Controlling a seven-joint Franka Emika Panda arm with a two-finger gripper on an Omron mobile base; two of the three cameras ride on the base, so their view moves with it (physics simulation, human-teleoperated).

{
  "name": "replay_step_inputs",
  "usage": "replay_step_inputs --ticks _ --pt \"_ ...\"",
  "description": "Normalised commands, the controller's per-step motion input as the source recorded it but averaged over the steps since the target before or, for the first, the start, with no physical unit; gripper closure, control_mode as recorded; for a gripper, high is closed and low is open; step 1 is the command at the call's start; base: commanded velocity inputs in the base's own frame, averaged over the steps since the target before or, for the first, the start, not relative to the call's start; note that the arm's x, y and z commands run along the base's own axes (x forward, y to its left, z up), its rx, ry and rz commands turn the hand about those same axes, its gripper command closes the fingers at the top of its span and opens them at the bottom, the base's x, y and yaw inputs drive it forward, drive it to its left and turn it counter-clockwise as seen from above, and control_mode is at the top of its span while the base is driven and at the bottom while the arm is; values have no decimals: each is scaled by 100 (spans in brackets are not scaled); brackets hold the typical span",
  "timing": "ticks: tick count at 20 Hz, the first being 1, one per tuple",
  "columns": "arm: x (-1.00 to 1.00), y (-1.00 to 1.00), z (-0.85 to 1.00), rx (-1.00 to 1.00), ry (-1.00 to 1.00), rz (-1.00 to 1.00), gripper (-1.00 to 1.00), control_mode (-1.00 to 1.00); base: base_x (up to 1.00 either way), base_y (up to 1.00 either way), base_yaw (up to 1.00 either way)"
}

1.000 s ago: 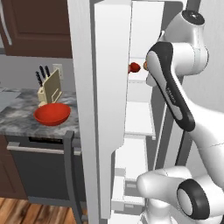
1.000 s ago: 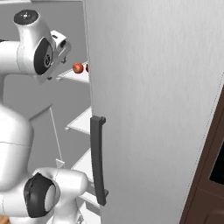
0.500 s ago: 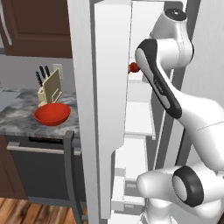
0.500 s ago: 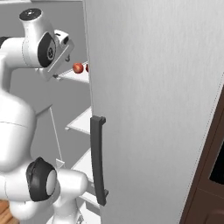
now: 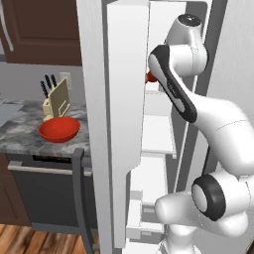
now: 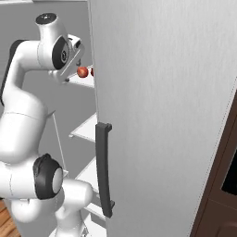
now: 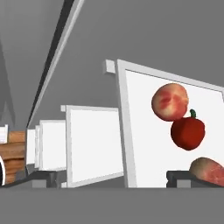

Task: Take the peach, bell pepper, and peach from the freezer and place them in the bowl on the counter.

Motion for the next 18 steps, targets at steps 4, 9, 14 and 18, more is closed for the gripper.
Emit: replay_step_inputs --ticks 4,9,14,18 --pt "54 -15 -11 -7 5 0 -100 -100 0 0 0" --pt "44 -7 -3 -4 7 0 -100 -100 0 0 0" --pt "44 -4 -7 0 17 0 -100 -100 0 0 0" --pt "38 -4 0 0 3 0 -100 -100 0 0 0"
